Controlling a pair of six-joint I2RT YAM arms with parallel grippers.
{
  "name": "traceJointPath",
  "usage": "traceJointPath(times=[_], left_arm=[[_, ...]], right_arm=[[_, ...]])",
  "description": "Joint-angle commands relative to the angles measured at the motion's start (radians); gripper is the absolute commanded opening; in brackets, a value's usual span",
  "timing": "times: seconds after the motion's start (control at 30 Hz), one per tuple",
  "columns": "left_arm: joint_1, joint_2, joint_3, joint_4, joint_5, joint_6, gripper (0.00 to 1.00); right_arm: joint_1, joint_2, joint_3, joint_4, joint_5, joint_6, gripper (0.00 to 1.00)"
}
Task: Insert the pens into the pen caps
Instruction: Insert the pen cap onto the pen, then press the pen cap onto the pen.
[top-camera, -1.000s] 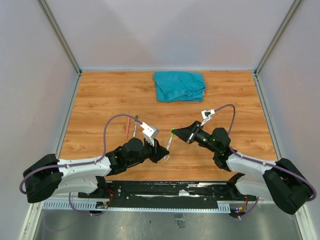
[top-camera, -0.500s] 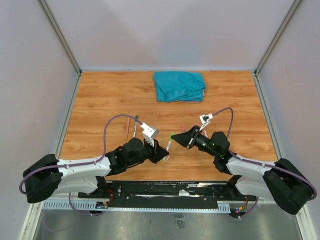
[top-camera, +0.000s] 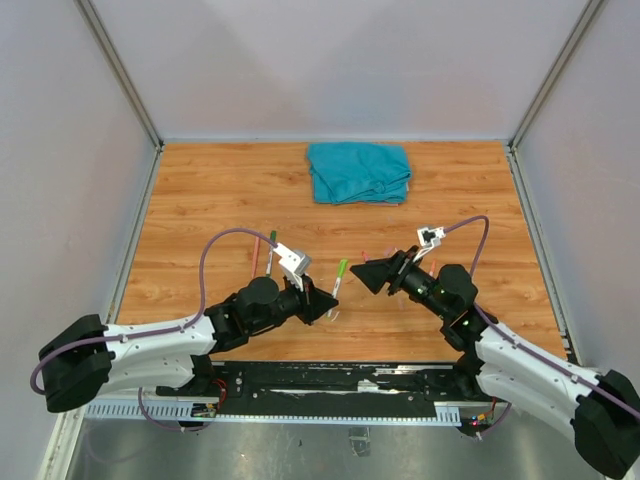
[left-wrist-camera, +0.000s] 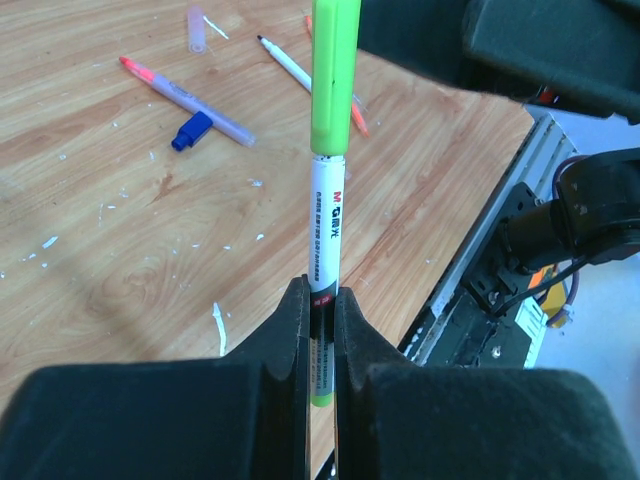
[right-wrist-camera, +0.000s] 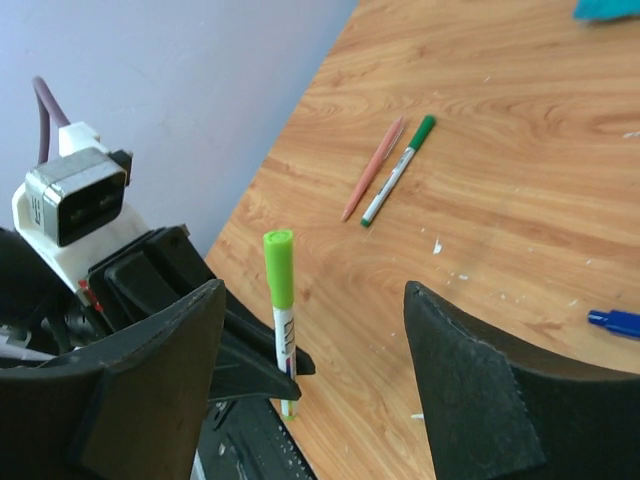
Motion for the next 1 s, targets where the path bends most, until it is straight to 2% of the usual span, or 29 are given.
traceJointPath(times=[0.0,0.13,0.4,0.67,0.97], left_arm=[[-0.007,-0.042,-0.010,-0.004,-0.008,0.013,0.01],[-0.007,-0.063,-0.017,-0.009,0.001,0.019,0.00],[-0.006,-0.094,-0.018,-0.012,0.022,0.022,0.00],[-0.007,-0.100,-0.014,-0.010,0.030,0.028,0.00],[-0.007,-0.101,-0.013,-0.003,0.034,0.029,0.00]], right_arm=[[0.009,-0.085,0.107,-0.214,0.118,-0.104,0.72],[0.008,-0.055,0.204,-0.287,0.131,-0.139,0.72],[0.007,0.128,0.471,-0.530,-0.081,-0.307,0.62],[0.008,0.222,0.495,-0.433,-0.264,-0.274,0.52],[0.009,0.261,0.465,-0.384,-0.304,-0.235,0.40]])
